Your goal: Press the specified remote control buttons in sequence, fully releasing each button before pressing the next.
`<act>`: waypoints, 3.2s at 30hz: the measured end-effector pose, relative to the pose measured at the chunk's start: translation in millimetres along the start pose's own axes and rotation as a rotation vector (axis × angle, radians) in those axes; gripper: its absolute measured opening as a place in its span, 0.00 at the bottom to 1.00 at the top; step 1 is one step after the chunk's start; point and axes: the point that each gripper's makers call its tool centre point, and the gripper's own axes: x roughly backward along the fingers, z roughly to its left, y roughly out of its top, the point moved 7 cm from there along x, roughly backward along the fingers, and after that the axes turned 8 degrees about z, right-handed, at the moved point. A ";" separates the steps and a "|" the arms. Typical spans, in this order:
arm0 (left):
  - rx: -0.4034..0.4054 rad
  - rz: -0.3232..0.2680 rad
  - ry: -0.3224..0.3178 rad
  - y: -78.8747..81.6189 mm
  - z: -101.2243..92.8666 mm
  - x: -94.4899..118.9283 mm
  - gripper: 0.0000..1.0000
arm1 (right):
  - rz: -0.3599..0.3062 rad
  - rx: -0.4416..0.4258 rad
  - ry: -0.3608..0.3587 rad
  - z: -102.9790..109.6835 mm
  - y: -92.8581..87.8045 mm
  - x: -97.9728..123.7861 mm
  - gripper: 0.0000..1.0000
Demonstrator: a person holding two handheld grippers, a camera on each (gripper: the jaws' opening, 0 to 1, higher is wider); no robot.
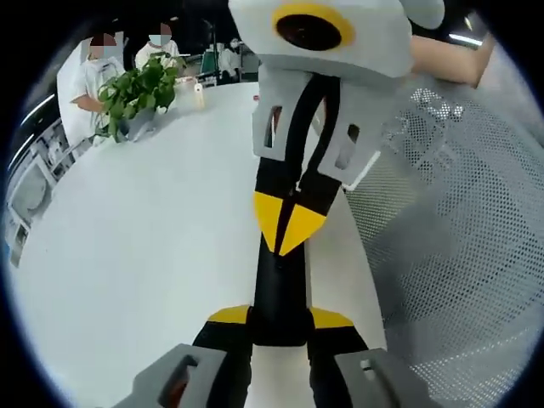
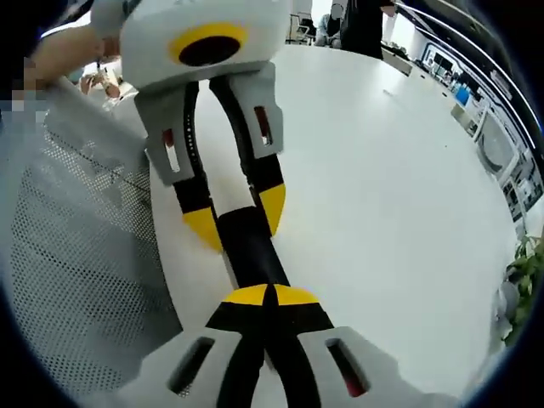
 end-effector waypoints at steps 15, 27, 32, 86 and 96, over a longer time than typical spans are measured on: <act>-0.008 -0.019 -0.013 -0.1 -0.5 -0.3 0.24 | 0.087 0.344 -0.072 14.2 6.9 0.3 0.00; 0.002 -0.056 -0.033 -1.3 0.5 -0.8 0.24 | 0.047 0.108 -0.003 7.8 5.2 -0.9 0.00; 0.009 -0.062 -0.037 -1.8 1.1 -0.8 0.24 | 0.009 0.075 0.016 6.0 1.3 0.1 0.00; 0.018 -0.068 -0.045 -1.2 0.8 -0.3 0.24 | 0.007 0.015 0.002 10.3 8.4 -2.4 0.00; 0.009 -0.061 -0.043 -0.7 0.9 -0.6 0.24 | -0.002 0.075 -0.009 11.9 8.0 -2.9 0.00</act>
